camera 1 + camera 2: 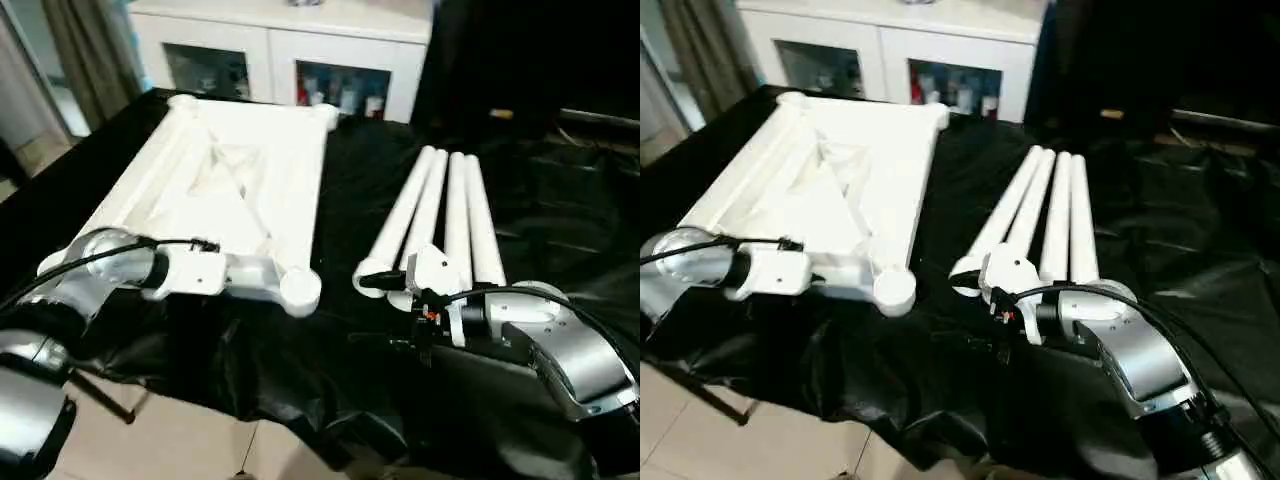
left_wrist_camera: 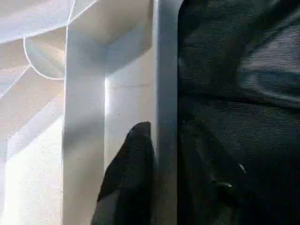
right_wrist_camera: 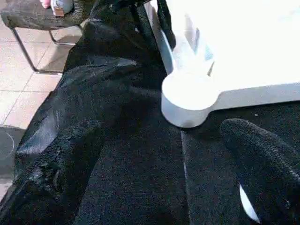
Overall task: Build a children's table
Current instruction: Move table base
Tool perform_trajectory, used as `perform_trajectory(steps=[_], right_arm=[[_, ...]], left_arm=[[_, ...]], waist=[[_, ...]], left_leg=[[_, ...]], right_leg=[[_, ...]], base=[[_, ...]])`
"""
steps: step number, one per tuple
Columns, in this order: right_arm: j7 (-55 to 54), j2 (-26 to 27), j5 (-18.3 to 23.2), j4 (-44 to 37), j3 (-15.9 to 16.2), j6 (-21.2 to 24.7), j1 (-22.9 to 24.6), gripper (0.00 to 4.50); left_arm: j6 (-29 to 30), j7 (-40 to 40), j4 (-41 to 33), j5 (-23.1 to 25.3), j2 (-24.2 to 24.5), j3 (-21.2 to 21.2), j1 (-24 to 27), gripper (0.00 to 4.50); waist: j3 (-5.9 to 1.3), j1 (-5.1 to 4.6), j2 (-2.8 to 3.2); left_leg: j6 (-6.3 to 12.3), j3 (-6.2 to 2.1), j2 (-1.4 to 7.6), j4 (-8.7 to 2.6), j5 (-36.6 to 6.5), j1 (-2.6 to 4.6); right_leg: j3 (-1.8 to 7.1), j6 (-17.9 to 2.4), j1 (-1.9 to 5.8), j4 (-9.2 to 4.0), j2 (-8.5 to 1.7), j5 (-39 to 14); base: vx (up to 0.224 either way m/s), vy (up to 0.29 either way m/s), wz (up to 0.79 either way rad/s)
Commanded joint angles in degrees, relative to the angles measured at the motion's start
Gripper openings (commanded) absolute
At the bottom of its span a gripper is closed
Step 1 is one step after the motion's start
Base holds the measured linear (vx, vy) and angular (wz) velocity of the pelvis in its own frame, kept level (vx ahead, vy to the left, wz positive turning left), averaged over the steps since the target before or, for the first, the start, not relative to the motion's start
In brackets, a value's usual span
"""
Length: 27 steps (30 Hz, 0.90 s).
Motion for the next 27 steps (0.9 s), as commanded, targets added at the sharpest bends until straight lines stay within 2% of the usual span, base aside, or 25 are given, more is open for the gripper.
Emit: perform_trajectory(steps=[1, 3, 4, 7, 8, 9, 10, 11, 12, 13, 15, 17, 19, 20, 21, 22, 23, 24, 25, 26, 27], right_arm=[[0.0, -0.2, -0.2, 0.4, -0.9, -1.0, -1.3, 4.50], [-0.2, -0.1, 0.0, 0.4, -1.3, -0.9, -1.3, 4.50], [-0.5, 0.0, 0.8, 0.0, -2.2, -0.5, -1.3, 4.50], [-1.6, 0.4, 3.5, -1.8, -5.1, 1.5, -0.7, 4.50], [-1.9, 0.5, 3.9, -2.2, -5.6, 1.9, -0.5, 4.50], [-3.1, 0.9, 6.1, -4.4, -7.6, 4.0, 0.3, 4.50], [-3.4, 1.0, 6.8, -5.2, -8.2, 4.6, 0.6, 4.50], [-3.7, 1.0, 7.4, -5.8, -8.6, 5.2, 1.0, 4.50], [-3.8, 1.1, 7.5, -6.0, -8.7, 5.4, 1.1, 4.50], [-4.8, 1.1, 8.2, -7.6, -9.5, 6.4, 2.2, 4.50], [-6.6, 1.4, 7.7, -8.7, -10.0, 6.7, 3.2, 4.50], [-12.8, 3.5, 4.3, -9.1, -10.6, 7.1, 4.9, 4.50], [-23.0, 7.6, -1.5, -6.2, -11.6, 6.2, 5.4, 4.50], [-26.8, 9.1, -3.1, -4.9, -12.2, 5.9, 5.3, 4.50], [-32.4, 11.4, -5.2, -3.1, -13.3, 6.3, 5.0, 4.50], [-38.7, 14.4, -6.2, -1.4, -15.2, 4.7, 5.2, 4.50], [-39.8, 15.3, -5.8, -1.2, -16.0, 3.6, 5.4, 4.50], [-42.1, 17.3, -5.3, -1.0, -17.2, 2.2, 5.8, 4.50], [-43.8, 18.6, -4.9, -1.1, -18.1, 1.7, 6.0, 4.50], [-45.6, 20.2, -4.5, -1.1, -18.7, 0.9, 6.2, 4.50], [-46.1, 20.7, -4.5, -1.1, -18.9, 0.7, 6.2, 4.50]], left_arm=[[-0.1, 0.4, -3.1, -2.0, 1.2, 2.2, 1.4, 1.52], [-0.3, 0.8, -3.7, -3.2, 1.1, 3.3, 1.6, 1.62], [1.7, 0.7, -5.2, -6.3, 0.6, 5.6, 1.8, 1.62], [9.5, 0.5, -11.2, -15.5, -1.3, 12.4, 3.1, 1.62], [11.1, 0.5, -12.6, -17.0, -1.5, 13.4, 3.6, 1.62], [17.0, 1.0, -17.9, -22.9, -2.1, 17.1, 5.9, 1.62], [19.2, 1.0, -19.8, -24.9, -2.2, 18.1, 6.8, 1.62], [21.2, 1.4, -21.5, -26.5, -2.2, 19.0, 7.8, 1.62], [21.6, 1.8, -21.8, -26.8, -2.3, 19.4, 8.1, 1.62], [24.8, 5.6, -24.3, -29.3, -3.0, 22.3, 10.4, 1.62], [27.2, 10.4, -26.5, -29.9, -3.9, 24.8, 12.3, 1.62], [24.9, 20.5, -30.1, -26.5, -6.5, 27.8, 15.8, 1.62], [32.8, 31.7, -34.4, -23.9, -11.1, 30.6, 18.0, 1.62], [34.9, 34.0, -36.3, -24.6, -12.6, 31.3, 18.8, 1.62], [37.1, 37.4, -38.4, -24.5, -14.8, 32.1, 19.7, 1.62], [37.6, 42.2, -42.1, -24.5, -18.3, 32.5, 21.3, 1.62], [37.2, 43.4, -43.1, -24.5, -19.4, 32.5, 21.8, 1.62], [36.8, 45.0, -43.9, -24.2, -20.6, 32.6, 22.0, 1.62], [37.8, 47.0, -45.1, -24.4, -22.2, 32.1, 22.4, 1.62], [37.3, 48.9, -45.6, -23.3, -23.6, 31.2, 22.5, 1.62], [37.2, 49.6, -45.8, -22.9, -24.1, 30.9, 22.6, 1.62]], waist=[[-3.62, 0.30, -0.19], [-3.55, 0.31, -0.21], [-3.56, 0.38, -0.21], [-3.50, 0.67, -0.38], [-3.49, 0.80, 0.03], [-3.47, 0.82, -0.10], [-3.53, 0.98, -0.22], [-3.46, 0.98, 0.08], [-3.46, 0.94, -0.06], [-3.37, 0.87, 0.10], [-3.45, 0.77, 0.03], [-3.45, 0.58, 0.16], [-3.36, 0.16, -0.14], [-3.42, 0.07, -0.14], [-3.25, 0.06, -0.10], [-3.22, 0.08, -0.19], [-3.26, -0.02, -0.13], [-3.29, 0.18, 0.14], [-3.41, 0.16, 0.18], [-3.46, 0.02, 0.10], [-3.46, -0.04, 0.38]], left_leg=[[0.84, -1.35, 4.36, -5.05, -8.0, 0.14], [0.80, -1.27, 4.20, -5.02, -8.2, 0.16], [0.64, -1.30, 4.21, -5.03, -8.4, 0.19], [-0.07, -1.00, 4.22, -4.92, -8.8, 0.51], [-0.37, -1.01, 4.26, -4.94, -8.9, 0.63], [-0.45, -1.06, 4.34, -5.01, -8.7, 0.36], [-0.31, -1.09, 4.29, -4.98, -8.0, 0.33], [-0.25, -1.06, 4.14, -4.98, -8.2, 0.28], [-0.17, -1.02, 4.13, -4.98, -8.1, 0.24], [-0.19, -1.08, 4.07, -5.00, -8.7, 0.12], [-0.26, -1.09, 4.15, -4.95, -8.6, 0.02], [-0.15, -1.13, 3.92, -4.95, -8.7, -0.07], [-0.57, -1.17, 3.89, -5.02, -8.7, -0.10], [-1.02, -1.13, 3.96, -4.96, -8.6, 0.06], [-1.25, -1.04, 3.61, -4.93, -9.5, 0.24], [-1.63, -1.01, 3.64, -5.04, -9.8, 0.30], [-1.87, -1.13, 3.85, -5.07, -9.9, 0.16], [-1.53, -1.21, 3.67, -5.11, -10.3, 0.10], [-1.09, -1.12, 3.62, -5.13, -10.4, 0.20], [-1.03, -1.16, 3.68, -5.18, -10.0, -0.02], [-0.80, -1.26, 3.64, -5.21, -9.4, -0.24]], right_leg=[[3.07, -15.3, 2.89, -3.03, -4.91, -7.8], [3.04, -15.3, 2.86, -3.17, -4.83, -8.2], [3.03, -15.3, 2.89, -3.14, -4.88, -8.5], [3.05, -16.5, 2.71, -3.07, -4.81, -8.0], [3.09, -16.8, 2.71, -2.90, -4.91, -8.0], [3.05, -16.8, 2.95, -2.83, -4.83, -7.8], [2.96, -16.9, 2.92, -2.69, -4.71, -6.9], [2.97, -16.5, 2.95, -2.71, -4.60, -7.4], [2.97, -16.2, 2.98, -2.83, -4.53, -7.5], [2.95, -15.9, 3.03, -2.95, -4.50, -8.5], [2.95, -15.4, 3.10, -3.03, -4.39, -8.4], [2.85, -14.5, 3.07, -3.42, -4.12, -9.7], [2.76, -13.2, 3.00, -3.71, -4.00, -11.8], [2.81, -13.1, 2.86, -3.63, -4.04, -12.3], [2.82, -12.8, 2.49, -4.25, -4.03, -15.2], [2.92, -12.4, 2.33, -4.38, -3.92, -16.4], [2.94, -12.4, 2.43, -4.32, -4.05, -16.2], [2.83, -11.7, 2.47, -4.55, -4.01, -16.6], [2.88, -10.9, 2.29, -4.51, -3.72, -15.5], [2.87, -10.8, 2.50, -4.31, -3.69, -14.2], [2.79, -10.6, 2.60, -4.25, -3.57, -12.1]], base=[[0.000, 0.000, 0.00], [0.000, 0.000, 0.00], [0.000, 0.000, 0.00], [0.000, 0.000, 0.00], [0.000, 0.000, 0.00], [0.000, 0.000, 0.00], [0.000, 0.000, 0.00], [0.000, 0.000, 0.00], [0.000, 0.000, 0.00], [0.000, 0.000, 0.00], [0.000, 0.000, 0.00], [0.000, 0.000, 0.00], [0.000, 0.000, 0.00], [0.000, 0.000, 0.00], [0.000, 0.000, 0.00], [0.000, 0.000, 0.00], [0.000, 0.000, 0.00], [0.000, 0.000, 0.00], [0.000, 0.000, 0.00], [0.000, 0.000, 0.00], [0.000, 0.000, 0.00]])
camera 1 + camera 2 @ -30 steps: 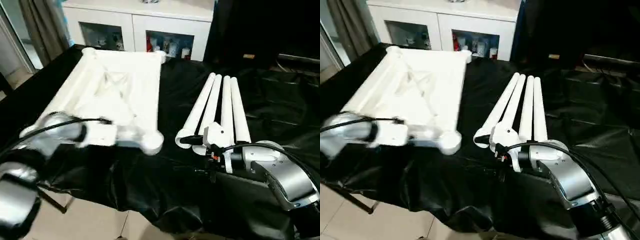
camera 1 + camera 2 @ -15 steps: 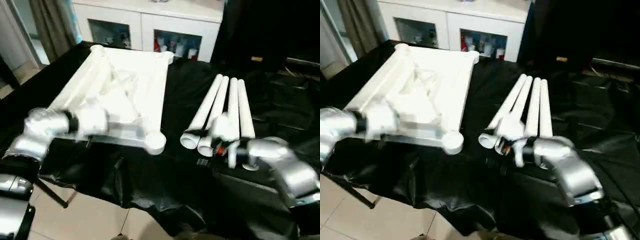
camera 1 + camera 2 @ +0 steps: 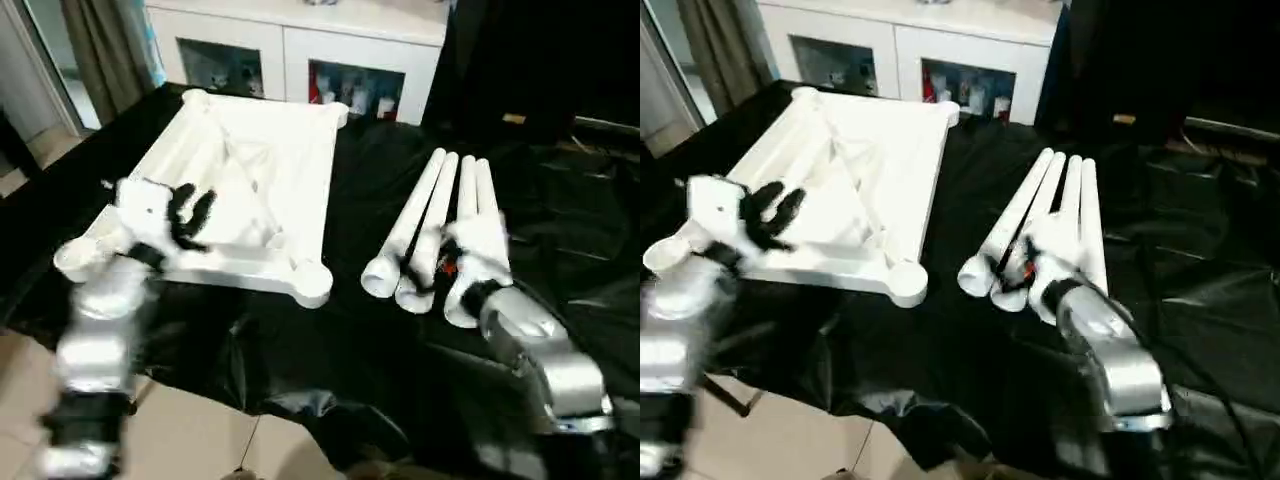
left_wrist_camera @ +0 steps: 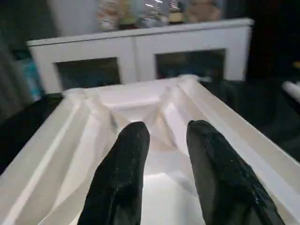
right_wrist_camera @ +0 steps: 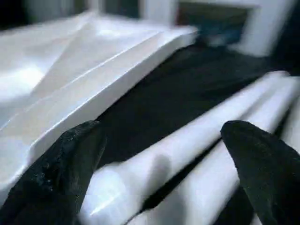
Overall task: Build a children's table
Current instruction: Move table base, then move to table
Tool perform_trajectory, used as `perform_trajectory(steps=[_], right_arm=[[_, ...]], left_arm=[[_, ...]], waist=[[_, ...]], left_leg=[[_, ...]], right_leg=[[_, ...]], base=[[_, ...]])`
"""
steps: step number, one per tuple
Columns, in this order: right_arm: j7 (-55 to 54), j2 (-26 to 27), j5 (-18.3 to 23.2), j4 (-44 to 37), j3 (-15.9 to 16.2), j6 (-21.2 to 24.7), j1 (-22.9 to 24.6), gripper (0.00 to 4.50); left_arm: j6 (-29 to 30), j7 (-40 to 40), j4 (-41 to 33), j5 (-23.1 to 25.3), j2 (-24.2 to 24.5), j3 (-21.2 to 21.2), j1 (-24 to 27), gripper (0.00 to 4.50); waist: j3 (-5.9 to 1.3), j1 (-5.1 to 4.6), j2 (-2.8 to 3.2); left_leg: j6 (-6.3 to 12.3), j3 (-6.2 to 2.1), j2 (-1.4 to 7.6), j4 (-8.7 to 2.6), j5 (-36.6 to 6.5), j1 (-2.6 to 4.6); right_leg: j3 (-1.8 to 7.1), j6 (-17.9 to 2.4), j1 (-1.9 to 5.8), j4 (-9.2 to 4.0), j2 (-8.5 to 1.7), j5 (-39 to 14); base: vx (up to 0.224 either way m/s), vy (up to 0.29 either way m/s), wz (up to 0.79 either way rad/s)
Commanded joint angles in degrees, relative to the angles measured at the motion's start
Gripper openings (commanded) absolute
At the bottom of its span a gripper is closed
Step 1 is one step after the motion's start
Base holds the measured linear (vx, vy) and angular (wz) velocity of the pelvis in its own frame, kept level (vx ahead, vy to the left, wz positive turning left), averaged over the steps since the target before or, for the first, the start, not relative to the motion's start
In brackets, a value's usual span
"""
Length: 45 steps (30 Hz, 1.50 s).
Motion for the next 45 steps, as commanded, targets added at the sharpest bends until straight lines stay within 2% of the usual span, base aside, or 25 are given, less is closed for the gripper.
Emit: perform_trajectory(steps=[1, 19, 20, 21, 22, 23, 24, 26, 27, 28, 29, 30, 31, 32, 33, 34, 35, 36, 37, 38, 39, 40, 42, 44, 45], right_arm=[[-3.4, 1.6, 0.1, -0.3, -1.2, -1.4, 0.8, 4.50], [-2.0, 4.1, 1.6, 0.1, 0.7, 5.1, -2.6, 4.50], [-2.4, 4.6, 2.1, 0.4, 0.4, 5.2, -2.5, 4.50], [-2.5, 4.7, 2.0, 0.2, 0.7, 5.1, -2.3, 4.50], [-2.6, 4.7, 1.7, 0.1, 1.1, 5.0, -2.1, 4.50], [-2.7, 5.3, 2.5, -0.9, 1.0, 5.8, -1.6, 4.50], [-2.7, 5.3, 2.5, -0.9, 1.0, 5.8, -1.6, 4.50], [-2.8, 6.2, 3.6, -1.9, 0.5, 6.8, -1.1, 4.50], [-2.6, 6.4, 3.2, -1.6, 1.1, 6.6, -0.8, 4.50], [-2.6, 6.4, 2.9, -1.4, 1.4, 6.4, -0.7, 4.50], [-2.5, 6.4, 2.7, -1.2, 1.7, 6.2, -0.7, 4.50], [-2.8, 6.7, 2.5, -1.4, 1.9, 5.9, -0.4, 4.50], [-3.2, 7.2, 3.0, -1.9, 1.4, 6.1, -0.2, 4.50], [-3.5, 7.6, 3.4, -2.3, 1.1, 6.4, -0.1, 4.50], [-3.8, 7.5, 3.3, -2.6, 0.9, 6.3, -0.1, 4.50], [-3.7, 7.1, 3.1, -2.9, 0.8, 6.2, 0.1, 4.50], [-3.6, 6.9, 3.1, -3.0, 0.8, 6.1, 0.1, 4.50], [-3.4, 6.6, 3.1, -3.0, 0.7, 6.1, 0.1, 4.50], [-3.1, 6.4, 3.1, -2.9, 0.5, 6.1, 0.0, 4.50], [-2.8, 6.2, 3.0, -2.8, 0.4, 6.2, -0.2, 4.50], [-2.4, 5.7, 3.0, -2.8, 0.4, 6.2, -0.4, 4.50], [-2.1, 5.4, 3.1, -2.8, 0.4, 6.2, -0.5, 4.50], [-1.3, 4.7, 3.4, -3.0, 0.4, 6.3, -0.7, 4.50], [-0.1, 3.1, 3.4, -2.7, 0.5, 6.4, -1.4, 4.50], [-0.1, 3.1, 3.4, -2.7, 0.5, 6.4, -1.4, 4.50]], left_arm=[[-0.1, 4.4, -2.3, 2.9, -1.8, -2.0, 0.3, 1.62], [8.8, 6.6, -12.8, 6.6, -2.9, -5.0, 5.5, 1.62], [9.1, 6.8, -12.8, 6.0, -3.4, -5.0, 5.5, 1.62], [8.5, 7.0, -12.6, 6.0, -3.5, -4.9, 5.6, 1.62], [8.2, 7.2, -12.5, 6.0, -3.5, -4.8, 5.7, 1.62], [8.7, 6.8, -12.7, 5.3, -3.6, -4.6, 5.8, 1.62], [8.7, 6.8, -12.7, 5.3, -3.6, -4.6, 5.8, 1.62], [9.7, 6.0, -13.7, 4.9, -3.5, -4.7, 5.9, 1.62], [10.5, 5.7, -14.4, 4.7, -3.1, -4.5, 6.1, 1.62], [10.8, 5.6, -14.6, 4.8, -2.9, -4.4, 6.1, 1.62], [11.0, 5.5, -14.7, 4.7, -2.8, -4.4, 6.1, 1.62], [10.8, 5.7, -14.0, 5.1, -2.5, -4.2, 5.9, 1.62], [10.1, 5.9, -13.4, 5.4, -2.5, -4.0, 5.6, 1.62], [9.7, 6.1, -12.9, 5.6, -2.5, -4.0, 5.4, 1.62], [9.7, 6.9, -12.9, 6.3, -2.4, -4.1, 5.3, 1.62], [10.0, 7.3, -13.4, 6.8, -2.7, -4.6, 5.4, 1.62], [9.9, 7.6, -13.5, 7.3, -2.7, -4.9, 5.5, 1.62], [10.3, 8.0, -13.8, 7.8, -2.9, -5.4, 5.7, 1.62], [10.7, 8.5, -14.0, 7.8, -3.2, -5.5, 5.8, 1.62], [10.8, 8.7, -14.2, 7.3, -3.7, -5.3, 6.1, 1.62], [10.8, 9.1, -14.5, 7.2, -4.2, -5.2, 6.4, 1.62], [10.7, 9.2, -14.7, 6.7, -4.7, -5.1, 6.7, 1.62], [10.6, 9.3, -15.1, 7.2, -5.0, -5.6, 7.4, 1.62], [10.2, 9.5, -15.8, 7.6, -5.2, -5.9, 8.7, 1.62], [10.2, 9.5, -15.8, 7.6, -5.2, -5.9, 8.7, 1.62]], waist=[[-3.72, -0.04, 0.75], [-3.70, -0.01, 0.22], [-3.83, 0.34, -0.54], [-3.77, 1.40, -0.15], [-3.65, 2.94, -0.80], [-3.18, 4.16, -1.86], [-3.28, 4.81, -1.53], [-2.92, 5.57, -1.76], [-3.37, 5.44, -0.90], [-3.91, 5.04, 0.46], [-4.02, 3.85, 2.34], [-4.10, 0.81, 3.56], [-4.04, 0.35, 3.56], [-3.42, 0.35, 3.58], [-3.12, 0.22, 1.62], [-4.09, -0.23, 2.06], [-4.34, -0.47, 0.87], [-5.67, 1.36, -1.10], [-4.95, 2.53, 0.04], [-4.12, 0.50, 2.03], [-4.44, -0.69, 4.43], [-4.33, -1.71, 4.30], [-4.58, -1.56, 4.92], [-4.97, -1.24, 3.47], [-4.81, -0.58, 1.40]], left_leg=[[-0.27, -1.56, 3.33, -5.23, -8.5, -0.07], [1.71, -1.04, 3.06, -4.72, -5.3, -0.29], [-3.16, 2.34, 1.46, -2.36, -11.5, 1.69], [-3.07, 2.19, 0.87, -1.45, -12.7, 1.14], [-1.31, 1.45, 0.57, 1.05, -14.6, 1.55], [0.51, -1.31, -0.34, 4.58, -13.4, -1.30], [0.48, -3.09, -0.34, 5.92, -12.1, -2.28], [-0.02, -6.37, -2.04, 7.77, -10.9, -3.09], [1.20, -6.80, -3.68, 5.31, -9.1, -1.80], [6.02, -6.60, -4.35, -0.28, -4.9, 1.46], [10.45, -6.89, -2.51, -3.88, -1.2, 5.21], [17.03, -5.08, 1.47, -6.42, -5.8, 4.21], [18.65, -3.49, 4.76, -7.61, -4.2, 3.17], [17.81, -1.60, 4.90, -8.05, -2.6, 2.84], [19.15, -4.11, 3.59, -8.06, -1.2, 2.62], [17.37, -3.86, 2.31, -7.22, 3.6, 5.32], [13.62, -3.47, 2.13, -6.55, 4.3, 4.96], [4.61, -4.05, 2.46, -0.23, 1.4, -0.64], [1.81, -7.02, 4.87, 2.23, 0.9, -2.85], [-2.40, -10.14, 7.52, -2.54, 4.8, -3.35], [-7.30, -13.95, 11.94, -6.08, 3.9, 0.93], [-4.92, -12.69, 11.80, -6.63, 3.7, 1.46], [-5.69, -9.32, 6.24, -5.94, 11.0, 0.58], [-5.19, -7.93, 2.97, -4.74, 12.5, 2.12], [-4.83, -5.71, 0.21, -3.97, 6.5, -0.28]], right_leg=[[2.78, -10.4, 2.87, -3.90, -3.67, -10.3], [3.16, -11.0, 2.93, -3.71, -4.03, -7.6], [7.53, -9.2, 1.08, -5.35, -1.61, -16.2], [9.66, -9.4, 1.93, -5.93, -2.48, -17.7], [14.08, -10.1, 2.12, -7.67, -4.29, -22.1], [19.41, -11.2, 4.81, -9.13, -6.99, -26.8], [21.41, -11.4, 5.56, -9.26, -8.19, -28.2], [23.99, -10.6, 4.71, -9.58, -5.38, -28.8], [23.80, -8.3, 4.09, -9.61, -1.07, -27.0], [21.95, -2.5, 2.95, -9.49, 3.83, -24.1], [16.58, 1.6, -1.35, -5.52, 7.45, -20.8], [5.25, -0.5, -5.44, 5.79, 6.00, -18.9], [0.01, -3.6, -5.32, 8.92, 2.22, -13.5], [-2.15, -4.5, -5.80, 9.50, 1.64, -11.4], [-4.10, -3.8, -3.47, 8.84, 0.65, -6.9], [-3.73, -3.7, -3.79, 5.11, -0.78, -4.1], [-2.67, -5.8, -2.52, 2.95, -2.52, -1.1], [4.96, -16.8, 5.34, 0.02, -14.60, 11.5], [7.40, -20.6, 7.20, -2.22, -19.57, 15.5], [1.24, -18.4, 6.82, 1.78, -10.28, 14.1], [-1.01, -6.3, 0.24, 5.36, -1.59, -1.6], [-0.62, 1.5, -1.35, 7.40, -0.81, -9.4], [-1.21, 2.7, -0.57, 6.95, 0.71, -6.7], [-0.02, 1.1, 0.13, 1.62, -1.17, 1.6], [1.63, 1.6, 3.19, -2.35, -3.71, 4.5]], base=[[0.000, 0.000, 0.00], [0.000, 0.000, 0.00], [-0.011, 0.007, -0.26], [-0.011, 0.007, -0.26], [-0.018, 0.026, -0.42], [-0.010, 0.101, -0.46], [-0.010, 0.101, -0.46], [-0.022, 0.193, -0.58], [-0.035, 0.214, -0.57], [-0.048, 0.285, -0.54], [-0.065, 0.317, -0.49], [-0.065, 0.317, -0.49], [-0.083, 0.289, -0.39], [-0.065, 0.275, -0.37], [-0.065, 0.275, -0.37], [-0.057, 0.257, -0.22], [-0.050, 0.222, -0.03], [-0.050, 0.222, -0.03], [-0.037, 0.167, -0.16], [0.000, 0.000, 0.00], [0.000, 0.000, 0.00], [-0.059, -0.015, 0.14], [-0.072, 0.065, 0.12], [-0.079, -0.008, 0.01], [-0.082, -0.039, -0.03]])
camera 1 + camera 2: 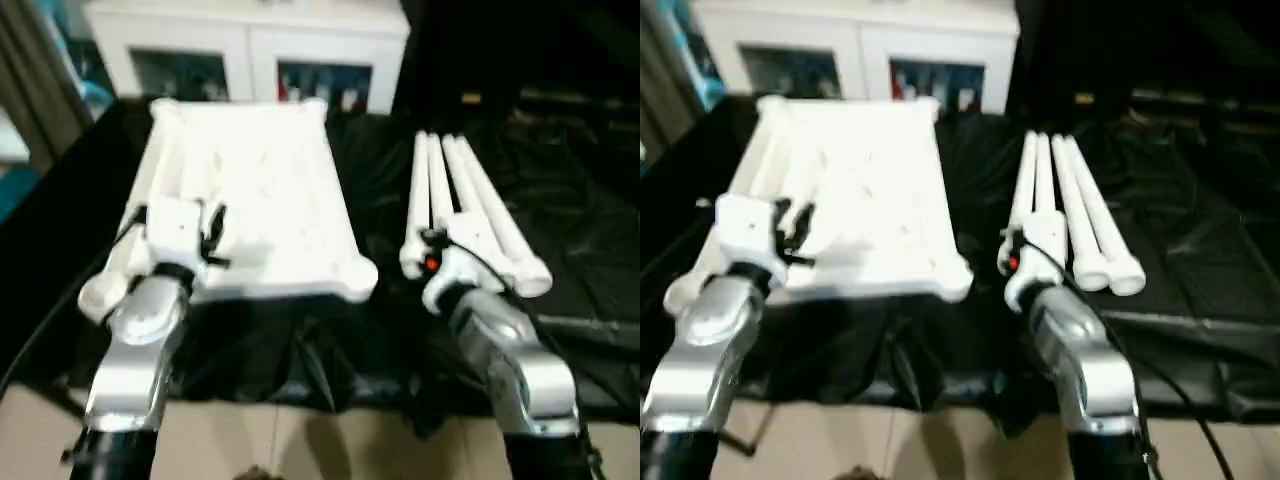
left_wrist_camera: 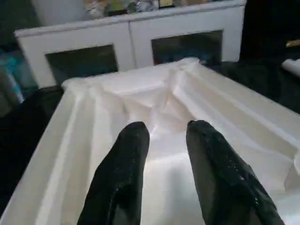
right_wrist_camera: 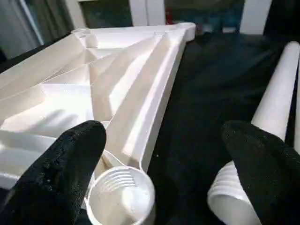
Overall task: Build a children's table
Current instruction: Move to table
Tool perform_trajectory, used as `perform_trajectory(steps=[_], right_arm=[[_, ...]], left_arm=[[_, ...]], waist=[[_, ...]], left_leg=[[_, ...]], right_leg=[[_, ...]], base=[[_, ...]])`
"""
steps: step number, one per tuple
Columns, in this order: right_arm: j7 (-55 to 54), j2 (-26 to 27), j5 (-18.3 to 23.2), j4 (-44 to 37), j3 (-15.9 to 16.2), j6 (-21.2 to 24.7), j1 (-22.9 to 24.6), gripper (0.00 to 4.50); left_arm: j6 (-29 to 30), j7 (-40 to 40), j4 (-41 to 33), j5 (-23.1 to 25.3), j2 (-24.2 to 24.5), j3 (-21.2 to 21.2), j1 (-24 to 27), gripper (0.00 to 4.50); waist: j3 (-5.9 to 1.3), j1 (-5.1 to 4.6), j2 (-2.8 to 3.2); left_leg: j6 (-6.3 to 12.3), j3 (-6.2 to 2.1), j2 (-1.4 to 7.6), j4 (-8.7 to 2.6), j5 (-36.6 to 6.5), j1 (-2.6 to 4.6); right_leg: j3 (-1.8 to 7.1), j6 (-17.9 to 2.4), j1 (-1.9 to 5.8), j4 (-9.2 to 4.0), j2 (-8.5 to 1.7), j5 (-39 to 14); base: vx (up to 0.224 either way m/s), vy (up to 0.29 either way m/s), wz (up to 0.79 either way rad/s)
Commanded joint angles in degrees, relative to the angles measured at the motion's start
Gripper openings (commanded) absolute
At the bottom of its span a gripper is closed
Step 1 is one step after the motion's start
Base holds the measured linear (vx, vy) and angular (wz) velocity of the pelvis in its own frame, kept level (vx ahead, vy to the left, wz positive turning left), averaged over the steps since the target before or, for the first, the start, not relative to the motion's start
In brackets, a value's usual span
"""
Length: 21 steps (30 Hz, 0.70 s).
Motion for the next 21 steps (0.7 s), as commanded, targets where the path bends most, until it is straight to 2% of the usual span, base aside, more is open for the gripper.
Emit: perform_trajectory(steps=[1, 2, 3, 4, 5, 6, 7, 8, 9, 10, 11, 12, 13, 14, 15, 16, 17, 18, 19, 20, 21], right_arm=[[0.5, -1.3, -0.1, -0.6, -1.1, 0.5, 0.2, 4.50], [0.8, -2.3, -0.8, 0.4, -1.1, -0.5, -0.3, 4.50], [0.9, -2.6, -1.2, 0.7, -1.1, -1.0, -0.4, 4.50], [1.1, -2.8, -1.1, 0.9, -1.2, -1.1, -0.5, 4.50], [1.1, -2.8, -1.1, 0.9, -1.2, -1.1, -0.5, 4.50], [1.5, -2.8, -0.8, 0.9, -1.5, -1.1, -0.5, 4.50], [1.7, -2.9, -0.5, 0.8, -1.5, -1.0, -0.4, 4.50], [1.8, -3.0, -0.3, 0.7, -1.6, -0.9, -0.4, 4.50], [1.9, -2.9, 0.1, 0.5, -1.7, -0.9, -0.3, 4.50], [2.0, -3.1, 0.4, 0.2, -1.6, -0.8, -0.2, 4.50], [1.8, -3.4, -0.3, 0.2, -1.2, -1.3, 0.0, 4.50], [1.8, -3.4, -0.3, 0.2, -1.2, -1.3, 0.0, 4.50], [1.9, -3.8, -1.6, 0.1, 0.3, -1.2, 0.1, 4.50], [2.3, -4.1, -1.9, -0.1, 1.0, -1.3, 0.2, 4.50], [2.5, -4.1, -2.1, -0.3, 1.2, -1.5, 0.4, 4.50], [2.6, -4.1, -2.2, -0.4, 1.4, -1.7, 0.5, 4.50], [2.1, -3.1, -1.3, -0.8, 0.7, -1.5, 0.8, 4.50], [1.6, -2.3, -0.4, -1.0, -0.1, -1.0, 1.0, 4.50], [0.9, -1.5, 0.7, -1.0, -1.3, -0.2, 1.2, 4.50], [0.9, -1.6, 0.5, -1.0, -1.1, -0.2, 1.3, 4.50], [1.1, -1.9, 0.1, -1.0, -0.6, -0.5, 1.5, 4.50]], left_arm=[[0.0, 0.0, -0.9, 0.4, -0.7, -1.1, 0.5, 1.62], [-0.6, -1.0, -1.3, -0.2, -0.7, -1.4, 1.9, 1.62], [-1.0, -1.2, -1.4, -0.3, -0.8, -1.5, 2.5, 1.62], [-1.1, -1.5, -1.5, -0.6, -0.9, -1.6, 2.9, 1.62], [-1.1, -1.5, -1.5, -0.6, -0.9, -1.6, 2.9, 1.62], [-1.3, -1.6, -1.5, -0.4, -1.0, -1.8, 3.3, 1.62], [-1.7, -1.6, -1.6, -0.2, -1.0, -2.1, 3.7, 1.62], [-1.7, -1.5, -1.8, -0.1, -1.1, -2.3, 3.9, 1.62], [-1.7, -1.6, -1.9, -0.2, -1.3, -2.4, 4.0, 1.62], [-1.5, -1.8, -2.1, -0.4, -1.4, -2.6, 4.1, 1.62], [-1.5, -1.9, -2.1, -0.5, -1.5, -2.6, 4.0, 1.62], [-1.5, -1.9, -2.1, -0.5, -1.5, -2.6, 4.0, 1.62], [-1.5, -2.2, -2.1, -0.6, -1.3, -2.6, 3.6, 1.62], [-1.4, -2.3, -2.2, -0.7, -1.2, -2.5, 3.5, 1.62], [-1.3, -2.4, -2.2, -0.7, -1.2, -2.5, 3.4, 1.62], [-1.2, -2.4, -2.2, -0.7, -1.1, -2.5, 3.3, 1.62], [-1.2, -2.8, -2.2, -0.8, -0.9, -2.5, 3.2, 1.62], [-1.2, -3.0, -2.2, -0.8, -0.8, -2.5, 3.2, 1.62], [-1.3, -3.3, -2.3, -0.7, -0.6, -2.7, 3.1, 1.62], [-1.3, -3.5, -2.3, -0.7, -0.5, -2.8, 3.1, 1.62], [-1.3, -3.9, -2.4, -0.8, -0.4, -3.0, 3.1, 1.62]], waist=[[-3.33, 0.41, -0.78], [-2.99, 1.62, -1.13], [-2.77, 1.54, -1.05], [-2.46, 1.31, -0.73], [-2.35, 1.17, -0.48], [-1.94, 0.74, -0.42], [-1.52, 0.51, -0.40], [-1.25, 0.29, -0.38], [-1.02, 0.03, -0.25], [-0.66, -0.53, 0.01], [-0.28, -0.83, 0.31], [-0.19, -1.33, 0.40], [0.20, -0.22, 2.33], [-0.19, -0.01, 2.87], [-0.56, -1.43, 2.12], [-0.23, -1.26, -0.28], [-0.03, -1.17, -0.65], [0.40, -1.37, -0.86], [1.74, -1.79, 0.45], [-0.02, -1.41, 3.53], [-0.74, -4.01, 3.35]], left_leg=[[-5.43, -1.88, 4.87, -5.25, 1.2, 1.83], [-1.94, -1.36, 5.40, -5.57, -2.9, 1.98], [-0.89, -1.19, 5.68, -5.97, -4.2, 2.01], [-0.18, -1.14, 6.59, -7.08, -6.9, 1.90], [-0.38, -1.18, 6.95, -7.41, -8.9, 2.12], [-1.70, -1.19, 7.23, -7.92, -15.9, 2.68], [-3.80, -1.36, 7.37, -8.23, -23.6, 3.30], [-4.93, -1.54, 7.40, -8.27, -28.0, 3.75], [-6.21, -1.72, 7.17, -7.94, -34.7, 5.00], [-6.56, -1.71, 6.90, -7.44, -39.7, 6.65], [-6.80, -1.88, 6.94, -7.53, -42.3, 7.19], [-6.97, -2.01, 6.89, -7.72, -44.0, 7.36], [-5.40, -2.32, 3.84, -12.61, -45.3, -1.04], [-3.93, -1.57, 2.60, -13.78, -43.3, -2.04], [-1.75, -2.45, 1.72, -12.56, -38.5, 0.18], [0.58, -2.25, 2.42, -5.36, -30.1, 1.47], [2.67, -1.76, 3.50, 0.19, -21.7, 2.12], [4.04, -1.59, 4.30, 3.98, -13.9, 1.64], [-0.22, -2.43, 6.81, -1.79, -15.4, 2.90], [-2.83, -2.09, 6.64, -4.28, -18.1, 5.66], [-4.24, -6.79, 10.49, -9.78, -35.9, 12.67]], right_leg=[[2.96, -4.1, 1.78, -3.31, -7.02, 12.9], [3.13, -6.2, 1.52, -3.97, -7.36, 9.7], [2.99, -7.8, 1.39, -4.03, -6.92, 7.0], [2.51, -9.8, 1.42, -4.13, -5.99, 1.0], [2.39, -10.5, 1.06, -4.13, -5.51, -1.8], [2.23, -10.8, 0.77, -4.52, -4.97, -10.1], [2.22, -9.5, 0.47, -5.29, -5.04, -20.1], [2.14, -8.5, 0.36, -5.79, -5.11, -25.8], [1.76, -6.1, -0.07, -7.10, -5.12, -35.6], [0.54, -4.7, -0.26, -8.37, -4.46, -40.6], [-0.37, -4.2, -0.10, -8.75, -3.85, -41.2], [-1.22, -3.8, 0.50, -8.85, -3.24, -40.6], [-4.49, -2.2, 9.20, -5.33, -2.62, -36.9], [-4.55, -1.8, 11.06, -1.69, -0.95, -31.3], [-3.92, -2.3, 9.59, -3.55, -1.38, -28.8], [-1.86, -4.0, 8.23, -10.95, -8.93, -44.6], [-1.08, -5.8, 8.34, -14.26, -13.36, -51.9], [-0.69, -7.2, 8.47, -15.82, -15.80, -54.8], [-2.15, -10.8, 9.16, -12.29, -9.05, -47.6], [-4.20, -10.9, 9.59, -10.20, -5.20, -39.1], [-3.85, -9.5, 2.50, -0.95, 0.96, -20.4]], base=[[-0.099, -0.078, -0.11], [-0.102, -0.098, -0.05], [-0.102, -0.098, -0.05], [-0.092, -0.079, -0.03], [-0.081, -0.055, -0.07], [-0.081, -0.055, -0.07], [-0.068, -0.035, -0.08], [-0.068, -0.019, -0.08], [-0.068, -0.019, -0.08], [-0.060, -0.002, -0.07], [0.000, 0.000, 0.00], [0.000, 0.000, 0.00], [0.000, 0.000, 0.00], [-0.015, 0.034, 0.32], [-0.015, 0.034, 0.32], [0.049, -0.003, 0.57], [0.058, 0.007, 0.59], [0.058, 0.007, 0.59], [0.095, 0.048, 0.24], [0.114, 0.045, 0.18], [0.114, 0.045, 0.18]])
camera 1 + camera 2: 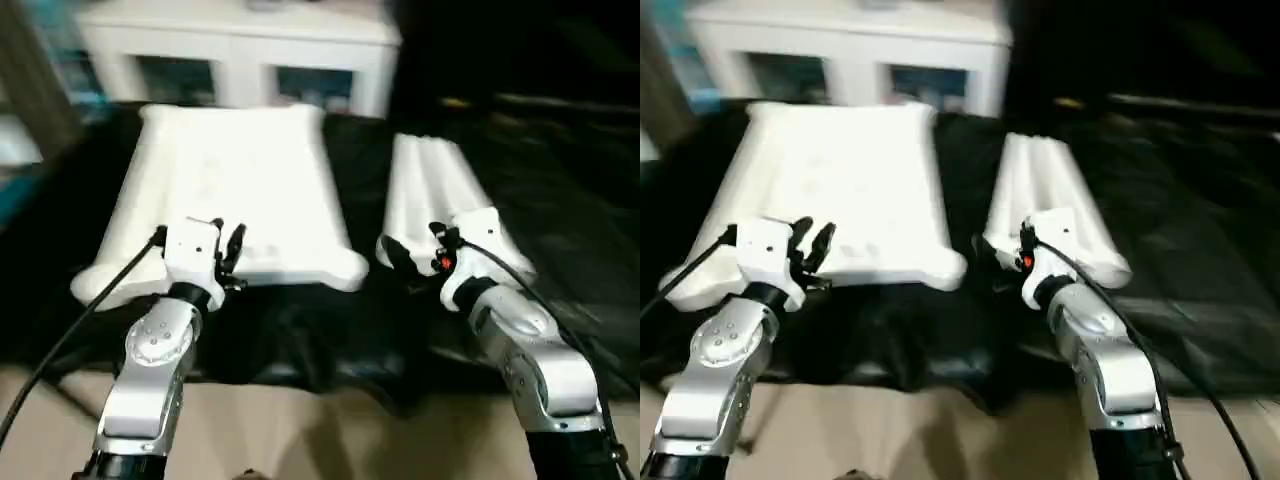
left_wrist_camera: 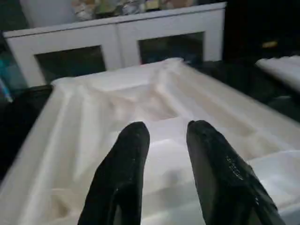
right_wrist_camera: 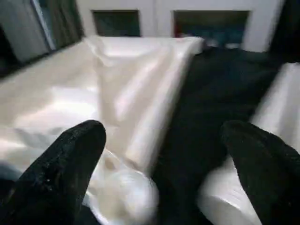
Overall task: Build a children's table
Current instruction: Move to table
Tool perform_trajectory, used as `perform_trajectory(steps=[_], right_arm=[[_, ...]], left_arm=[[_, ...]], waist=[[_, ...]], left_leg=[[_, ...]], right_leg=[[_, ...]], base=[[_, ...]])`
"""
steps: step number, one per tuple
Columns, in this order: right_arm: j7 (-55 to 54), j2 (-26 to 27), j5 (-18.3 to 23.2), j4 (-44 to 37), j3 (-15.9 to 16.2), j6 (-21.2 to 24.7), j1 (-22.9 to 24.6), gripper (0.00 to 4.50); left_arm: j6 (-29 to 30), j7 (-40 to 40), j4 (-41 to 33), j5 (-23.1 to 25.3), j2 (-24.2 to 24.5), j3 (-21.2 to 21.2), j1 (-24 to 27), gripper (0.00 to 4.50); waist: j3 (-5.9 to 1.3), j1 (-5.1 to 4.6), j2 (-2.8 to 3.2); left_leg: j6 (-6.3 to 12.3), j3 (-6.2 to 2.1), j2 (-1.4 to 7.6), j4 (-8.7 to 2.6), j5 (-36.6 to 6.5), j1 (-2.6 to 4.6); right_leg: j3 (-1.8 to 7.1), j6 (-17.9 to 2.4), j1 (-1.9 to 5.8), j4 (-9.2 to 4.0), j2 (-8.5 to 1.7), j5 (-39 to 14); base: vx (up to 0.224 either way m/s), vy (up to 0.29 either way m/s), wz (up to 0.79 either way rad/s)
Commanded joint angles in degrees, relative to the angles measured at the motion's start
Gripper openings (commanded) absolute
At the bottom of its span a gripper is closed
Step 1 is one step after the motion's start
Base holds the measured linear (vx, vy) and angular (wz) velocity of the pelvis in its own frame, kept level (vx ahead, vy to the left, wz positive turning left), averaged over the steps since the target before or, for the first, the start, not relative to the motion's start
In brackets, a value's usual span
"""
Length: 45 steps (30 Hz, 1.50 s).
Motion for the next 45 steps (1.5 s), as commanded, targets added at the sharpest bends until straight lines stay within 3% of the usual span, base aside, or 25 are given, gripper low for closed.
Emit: perform_trajectory(steps=[1, 5, 6, 7, 8, 9, 10, 11, 13, 15, 16, 17, 19, 20, 22, 26, 28, 31, 33, 35, 38, 40, 42, 44, 45], right_arm=[[-0.4, -1.0, 0.1, -1.0, -0.5, 0.5, 0.3, 4.50], [-0.6, -1.0, 0.3, -1.8, -0.5, 0.9, 0.8, 4.50], [-0.7, -0.9, 0.3, -2.1, -0.6, 1.1, 0.8, 4.50], [-0.9, -0.8, 0.4, -2.4, -0.7, 1.5, 0.9, 4.50], [-0.9, -0.8, 0.5, -2.5, -0.7, 1.6, 0.9, 4.50], [-1.0, -0.7, 0.5, -2.7, -0.8, 1.9, 0.9, 4.50], [-1.0, -0.7, 0.4, -2.9, -0.8, 2.6, 0.9, 4.50], [-1.2, -0.9, 0.1, -3.3, -0.7, 3.5, 1.0, 4.50], [-1.8, -0.8, 0.4, -3.7, -0.8, 4.2, 1.2, 4.50], [-2.1, -0.7, 0.7, -4.6, -1.0, 4.3, 1.3, 4.50], [-2.1, -0.7, 0.7, -4.8, -1.0, 4.2, 1.3, 4.50], [-2.4, -0.6, 0.9, -5.0, -1.2, 4.6, 1.2, 4.50], [-3.3, -1.0, -0.2, -5.5, -0.8, 5.7, 0.8, 4.50], [-3.7, -1.0, -0.2, -5.8, -1.0, 6.8, 0.5, 4.50], [-5.0, -1.0, 0.4, -7.3, -1.6, 12.3, -0.6, 4.50], [-5.0, -1.0, 1.8, -8.2, -2.1, 14.7, -1.3, 4.50], [-5.0, -1.3, 2.0, -8.2, -2.0, 15.2, -1.5, 4.50], [-5.7, -2.0, 1.9, -8.8, -1.6, 20.7, -2.5, 4.50], [-6.6, -1.7, 2.1, -9.2, -1.8, 25.0, -3.6, 4.50], [-6.6, -1.8, 1.7, -9.1, -1.4, 25.6, -4.4, 4.50], [-6.8, -2.0, 1.6, -8.8, -1.0, 25.8, -5.4, 4.50], [-7.1, -1.1, 2.4, -8.8, -1.5, 26.7, -6.4, 4.50], [-7.0, -1.2, 2.4, -8.9, -1.4, 27.1, -6.5, 4.50], [-6.8, -1.0, 2.5, -9.2, -1.2, 27.7, -6.6, 4.50], [-6.7, -0.8, 2.5, -9.2, -1.1, 28.0, -6.5, 4.50]], left_arm=[[0.1, -0.9, -0.6, 0.0, 0.0, -0.5, -0.6, 1.62], [0.1, -1.2, -0.6, 0.2, 0.0, -1.1, -0.6, 1.62], [0.1, -1.4, -0.5, 0.0, 0.0, -1.1, -0.6, 1.62], [0.1, -1.7, -0.6, 0.0, 0.0, -1.3, -0.6, 1.62], [0.1, -1.8, -0.7, -0.1, 0.0, -1.4, -0.6, 1.62], [0.2, -2.0, -0.7, -0.2, 0.1, -1.5, -0.5, 1.62], [0.3, -2.2, -0.8, -0.3, 0.2, -1.7, -0.5, 1.62], [0.3, -2.3, -0.9, -0.5, 0.2, -1.8, -0.3, 1.62], [0.4, -2.4, -1.1, -0.5, 0.0, -1.9, -0.1, 1.62], [0.1, -3.0, -1.6, -2.0, -0.7, -1.7, 0.4, 1.62], [0.0, -3.1, -1.7, -2.3, -0.8, -1.6, 0.5, 1.62], [0.2, -3.1, -1.8, -2.5, -0.9, -1.6, 0.6, 1.62], [0.1, -3.2, -1.8, -2.2, -0.8, -1.7, 0.7, 1.62], [0.1, -2.9, -1.8, -1.4, -0.5, -2.1, 0.8, 1.62], [0.4, -2.5, -2.1, -0.6, -0.3, -2.8, 1.2, 1.62], [1.0, -2.3, -2.4, -0.8, -0.9, -2.2, 1.6, 1.62], [1.0, -2.2, -2.5, -0.7, -0.9, -2.1, 1.6, 1.62], [1.8, -1.9, -2.8, -1.0, -0.9, -1.7, 1.8, 1.62], [1.8, -1.8, -3.0, -1.1, -0.5, -2.0, 2.0, 1.62], [1.4, -2.2, -3.3, -0.7, 0.2, -2.1, 2.0, 1.62], [1.0, -2.5, -3.4, 0.1, 0.9, -1.8, 1.7, 1.62], [0.4, -2.9, -3.6, -0.2, 1.7, -0.4, 0.8, 1.62], [1.5, -3.4, -3.7, -1.0, 1.8, -0.1, 0.6, 1.62], [2.0, -4.1, -3.9, -2.0, 2.2, 0.2, 0.5, 1.62], [1.7, -4.3, -3.9, -2.1, 2.6, 0.1, 0.4, 1.62]], waist=[[-4.17, -2.78, 1.81], [-3.37, -2.61, 0.72], [-3.24, -2.81, -1.07], [-4.30, -1.75, -3.93], [-4.09, -0.18, -4.40], [-4.11, 0.26, -4.65], [-5.30, 1.62, -4.40], [-4.88, 1.42, -4.52], [-4.56, 2.09, -1.58], [-3.68, 2.93, -0.14], [-5.24, 0.59, 3.04], [-6.47, 1.01, 1.59], [-7.40, 1.86, 0.73], [-7.46, 1.69, -0.56], [-7.11, 2.97, -2.84], [-7.17, 0.44, -0.35], [-6.69, -0.51, 0.79], [-5.53, -0.21, -1.17], [-5.44, 2.37, -4.75], [-4.09, 3.63, -4.70], [-4.42, 2.93, -2.60], [-5.26, 3.26, -0.02], [-2.94, 3.84, -2.13], [-2.19, 4.57, -3.83], [-3.42, 5.76, -3.81]], left_leg=[[0.38, -9.35, 9.20, -10.98, -32.2, 9.32], [12.62, -5.17, 6.78, -11.37, -17.2, 7.22], [11.62, -2.40, 4.54, -11.61, -18.3, 6.03], [9.48, 0.15, -0.44, -7.88, -20.1, 3.72], [8.28, 1.62, -3.31, -3.32, -17.7, 3.66], [7.77, 1.27, -4.79, 1.80, -13.9, 2.30], [3.47, -1.99, -3.89, 5.08, -3.0, -2.97], [2.78, -2.44, -3.88, 5.65, -1.6, -4.24], [-3.49, -3.00, -2.48, 3.78, 4.4, -3.42], [-6.77, -2.75, -0.49, -3.51, 8.1, -2.47], [-4.99, -8.07, 11.50, -8.66, 10.6, 5.80], [-1.51, -8.58, 13.98, -7.14, 18.0, 7.62], [11.09, -7.72, 6.55, -0.86, 66.5, 5.48], [10.66, -6.48, 3.44, 0.52, 68.2, 4.04], [3.44, -1.57, -2.31, -1.75, 35.9, -3.76], [8.61, -3.83, 3.44, -5.00, 27.3, -1.30], [23.97, -7.25, 11.02, -8.10, 21.5, 0.42], [24.54, -5.58, 11.38, -9.34, 8.5, -1.23], [7.96, 2.64, -2.20, 6.47, -6.1, -2.95], [2.14, 1.27, -1.71, 3.64, -1.6, -4.74], [3.65, -2.46, 2.83, -4.35, -1.2, -3.41], [6.53, -6.24, 12.96, -8.04, -7.5, -0.14], [0.76, -2.21, 7.61, -7.11, -15.4, -0.23], [-0.12, 2.66, -1.08, 0.30, -5.3, 1.69], [1.36, 1.82, -0.65, -2.08, -2.9, -1.52]], right_leg=[[2.94, -2.6, -7.75, 5.52, 1.79, -4.0], [3.10, -0.3, -11.79, 7.27, 0.91, 7.7], [4.22, -2.6, -10.41, 3.35, 0.00, 10.8], [9.19, -3.9, -4.71, -1.04, -2.49, 2.2], [12.75, -7.7, -3.54, -4.75, -5.25, -12.2], [16.50, -12.9, -1.68, -7.38, -8.79, -22.3], [17.22, -19.8, 2.55, -5.05, -7.75, -19.7], [17.08, -21.2, 2.56, -4.62, -6.90, -13.0], [16.83, -24.3, 0.04, -5.21, -1.70, -1.9], [14.52, -16.0, -1.36, -4.17, 4.26, -4.4], [8.76, -2.0, -11.14, 6.23, 4.34, -5.0], [8.41, -0.9, -12.15, 7.39, 2.08, -2.5], [8.42, 4.0, -13.21, 4.28, -0.60, 19.9], [9.17, 3.3, -12.73, 2.10, -1.11, 26.2], [9.38, -5.2, -6.35, 2.42, 0.07, 53.8], [4.00, -24.0, -7.77, 2.63, 3.22, 30.7], [1.48, -18.8, -10.20, 4.36, 1.57, 4.0], [3.79, -17.3, -9.30, 5.00, -0.75, -1.0], [7.16, -14.5, -7.80, -6.46, -3.87, -27.5], [8.54, 4.0, -6.83, -6.45, -4.59, -35.2], [5.07, 13.8, -5.53, -6.01, -2.35, -19.1], [5.69, 1.7, -5.65, -1.02, -4.63, -2.8], [8.60, -1.9, -7.42, -4.11, -5.42, -13.6], [7.33, 10.4, -10.01, -10.56, -3.80, -50.2], [8.00, 13.7, -6.09, -8.46, -4.19, -46.1]], base=[[0.141, 0.056, 0.19], [0.181, 0.042, -0.06], [0.186, -0.003, -0.04], [0.210, -0.064, -0.01], [0.234, -0.074, 0.10], [0.234, -0.074, 0.10], [0.259, -0.036, 0.13], [0.241, -0.019, 0.10], [0.221, 0.000, 0.09], [0.198, 0.071, -0.22], [0.193, 0.091, -0.53], [0.190, 0.055, -0.47], [0.165, 0.036, -0.38], [0.035, 0.018, -0.22], [0.018, 0.009, -0.11], [0.006, -0.103, 0.11], [-0.041, -0.162, 0.02], [-0.074, -0.191, 0.04], [-0.109, -0.198, 0.05], [-0.093, -0.183, 0.00], [-0.088, -0.140, -0.06], [-0.064, -0.111, -0.07], [-0.042, -0.162, 0.16], [-0.089, -0.123, 0.11], [-0.064, -0.084, 0.01]])
